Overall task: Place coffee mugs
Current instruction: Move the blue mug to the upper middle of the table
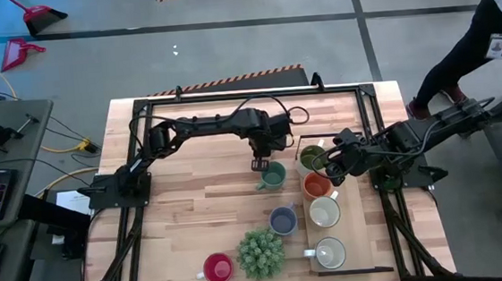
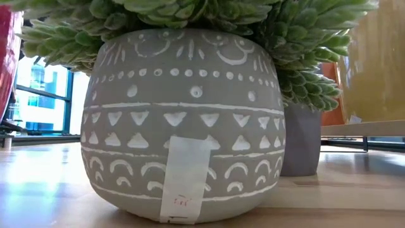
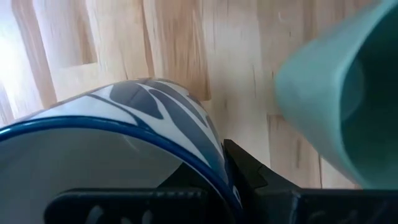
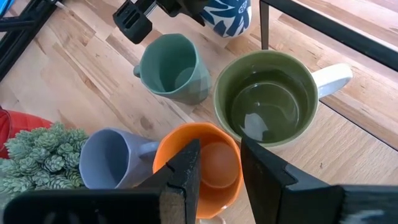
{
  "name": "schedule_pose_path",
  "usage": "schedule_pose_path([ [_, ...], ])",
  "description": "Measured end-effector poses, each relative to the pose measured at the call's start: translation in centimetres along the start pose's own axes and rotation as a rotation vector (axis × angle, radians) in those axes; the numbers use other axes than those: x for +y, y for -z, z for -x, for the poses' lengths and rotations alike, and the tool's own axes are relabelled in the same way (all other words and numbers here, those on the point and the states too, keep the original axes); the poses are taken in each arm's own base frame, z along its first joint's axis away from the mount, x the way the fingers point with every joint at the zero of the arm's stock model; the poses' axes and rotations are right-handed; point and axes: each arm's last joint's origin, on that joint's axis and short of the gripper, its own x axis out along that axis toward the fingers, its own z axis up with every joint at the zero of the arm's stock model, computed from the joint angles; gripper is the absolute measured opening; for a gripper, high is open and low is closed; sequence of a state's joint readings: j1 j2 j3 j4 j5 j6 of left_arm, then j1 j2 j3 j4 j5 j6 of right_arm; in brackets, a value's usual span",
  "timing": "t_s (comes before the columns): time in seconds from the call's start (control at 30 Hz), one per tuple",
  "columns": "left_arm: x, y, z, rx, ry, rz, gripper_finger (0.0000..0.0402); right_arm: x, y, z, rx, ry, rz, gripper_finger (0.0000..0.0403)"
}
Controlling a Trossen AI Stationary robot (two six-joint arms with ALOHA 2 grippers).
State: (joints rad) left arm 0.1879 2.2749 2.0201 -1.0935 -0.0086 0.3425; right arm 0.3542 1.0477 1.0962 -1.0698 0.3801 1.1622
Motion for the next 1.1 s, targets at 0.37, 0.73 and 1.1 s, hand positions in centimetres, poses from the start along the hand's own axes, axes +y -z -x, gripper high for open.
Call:
schedule_pose_path([
  [0.37,0.20,0.15,0.00,0.009,0.000,0.005,0.0028,0.01,0.03,0.00,0.009,-0.003,-0.011,0.0094],
  [0.73,0.19,0.15,-0.05,0.009,0.002,0.004,0.0042,0.02,0.05,-0.01,0.016,-0.006,-0.011,0.0094],
  [1.1,0.42,0.24,-0.06,0.011,-0.003,0.008,0.0107,0.02,0.05,0.00,0.016,-0.007,-0.011,0.0094],
])
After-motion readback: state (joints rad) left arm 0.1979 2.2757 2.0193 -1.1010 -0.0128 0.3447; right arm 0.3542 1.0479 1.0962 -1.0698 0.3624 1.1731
